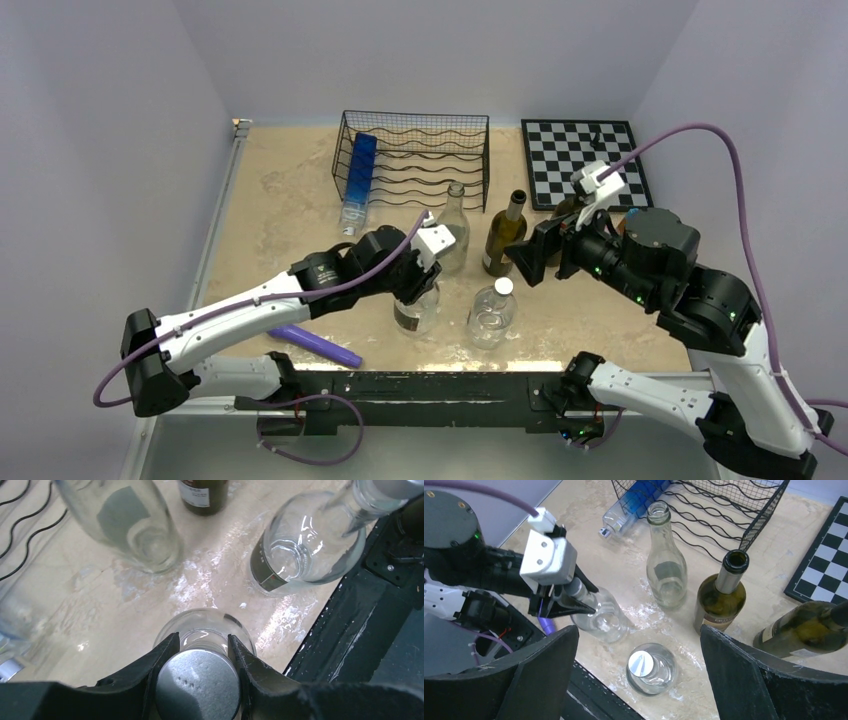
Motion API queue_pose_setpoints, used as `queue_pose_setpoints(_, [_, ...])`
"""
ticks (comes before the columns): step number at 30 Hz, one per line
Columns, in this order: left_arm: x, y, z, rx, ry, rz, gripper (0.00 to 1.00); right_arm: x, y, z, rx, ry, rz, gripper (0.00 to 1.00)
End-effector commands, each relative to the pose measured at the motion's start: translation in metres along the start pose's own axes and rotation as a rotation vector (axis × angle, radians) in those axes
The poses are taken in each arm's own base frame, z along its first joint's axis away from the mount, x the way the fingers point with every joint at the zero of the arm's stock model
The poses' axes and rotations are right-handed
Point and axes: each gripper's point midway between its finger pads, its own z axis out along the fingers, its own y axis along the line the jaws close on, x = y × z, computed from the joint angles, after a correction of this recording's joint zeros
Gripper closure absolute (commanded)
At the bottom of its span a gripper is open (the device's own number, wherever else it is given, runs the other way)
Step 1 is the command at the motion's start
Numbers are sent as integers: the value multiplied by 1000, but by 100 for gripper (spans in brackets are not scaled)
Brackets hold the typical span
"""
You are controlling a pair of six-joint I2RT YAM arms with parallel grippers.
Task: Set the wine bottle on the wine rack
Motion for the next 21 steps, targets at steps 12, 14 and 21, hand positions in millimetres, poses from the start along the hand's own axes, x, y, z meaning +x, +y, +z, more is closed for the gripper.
queue_pose_setpoints(12, [-122, 27, -96, -146, -272, -150, 100, 13, 62, 34, -376, -129, -83, 2])
queue_pose_setpoints(14, [-130, 28, -108, -149, -284, -153, 100, 15, 68, 39, -418, -189, -80, 2])
queue_pose_setpoints(21, [-139, 31, -130, -152, -316, -174, 100, 23, 87, 57, -497, -172, -97, 2])
